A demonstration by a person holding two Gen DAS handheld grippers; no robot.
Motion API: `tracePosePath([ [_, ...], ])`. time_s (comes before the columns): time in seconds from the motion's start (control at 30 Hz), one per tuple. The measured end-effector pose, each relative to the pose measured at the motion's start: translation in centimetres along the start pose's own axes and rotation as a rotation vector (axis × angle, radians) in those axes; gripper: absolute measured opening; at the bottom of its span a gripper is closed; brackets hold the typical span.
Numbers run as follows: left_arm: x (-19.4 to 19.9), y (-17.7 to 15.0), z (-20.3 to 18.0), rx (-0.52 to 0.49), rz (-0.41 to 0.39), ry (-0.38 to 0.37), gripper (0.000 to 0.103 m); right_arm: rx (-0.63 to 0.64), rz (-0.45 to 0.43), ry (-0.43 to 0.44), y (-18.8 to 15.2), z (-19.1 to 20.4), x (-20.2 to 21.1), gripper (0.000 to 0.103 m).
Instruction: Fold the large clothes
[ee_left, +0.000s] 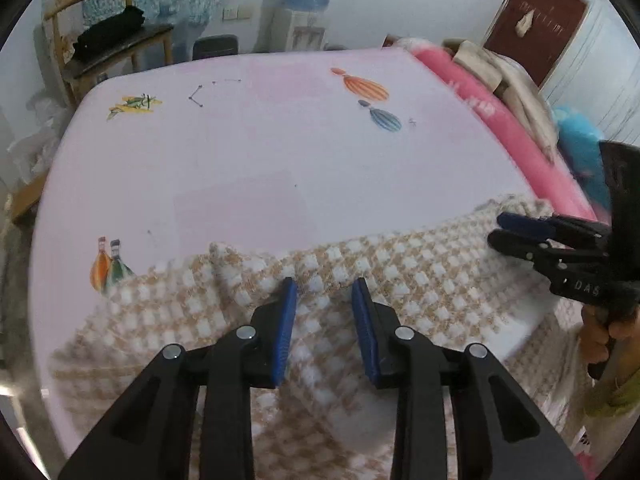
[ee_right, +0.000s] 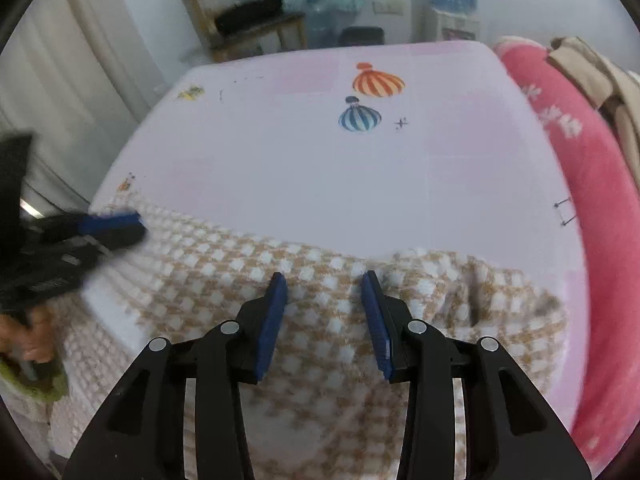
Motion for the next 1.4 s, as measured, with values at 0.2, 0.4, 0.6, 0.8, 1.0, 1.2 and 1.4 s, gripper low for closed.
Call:
tracePosePath([
  [0.2, 3.1, 0.7, -1.3, -0.034, -0.069, -0.003, 0.029, 0.033, -0.033, 0.021, 0.8, 2.4, 2.9, 0.038],
  [0.4, 0.1, -1.9, -4.7, -0.178, 0.022, 0.069, 0.029, 0.142, -0.001, -0.027, -0.9, 5.8, -1.2, 0.041],
  [0.6, 2.7, -3.2, -5.2, -0.183, -0.041, 0.070, 0.029, 0.135, -0.032, -0.018, -2.6, 6.6, 1.7, 0.042],
  [0.8, 2.0, -5.3, -4.8, -0.202, -0.026, 0.112, 0.031, 0.136, -0.002, -0.067, -4.6, 6.1, 0.5, 0.043],
  [1.0, 4.8, -4.6, -4.9, -0.165, -0.094, 0.089, 0.034, 0.035, -0.071, -0.057, -3.1, 6.2, 3.0, 0.044],
  [1.2, 2.2, -5.3, -3.9, -0.137, -0.048, 0.106, 0.035, 0.068, -0.052, -0.138, -4.1, 6.2, -0.1, 0.046],
  [1.4, 5.0, -6.5, -3.6, -0.118, -0.092, 0.075, 0.035, 0.004, -0.046, -0.108, -5.3, 5.7, 2.8, 0.046],
])
Point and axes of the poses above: each gripper's, at about its wrist camera, not at the fingertips, and x roughly against the way its jaws point, z to its left, y to its top, the point moved 6 cm from there along -x, roughly the way its jaws point, and after that the axes turned 9 degrees about z, right-handed, at the moved point
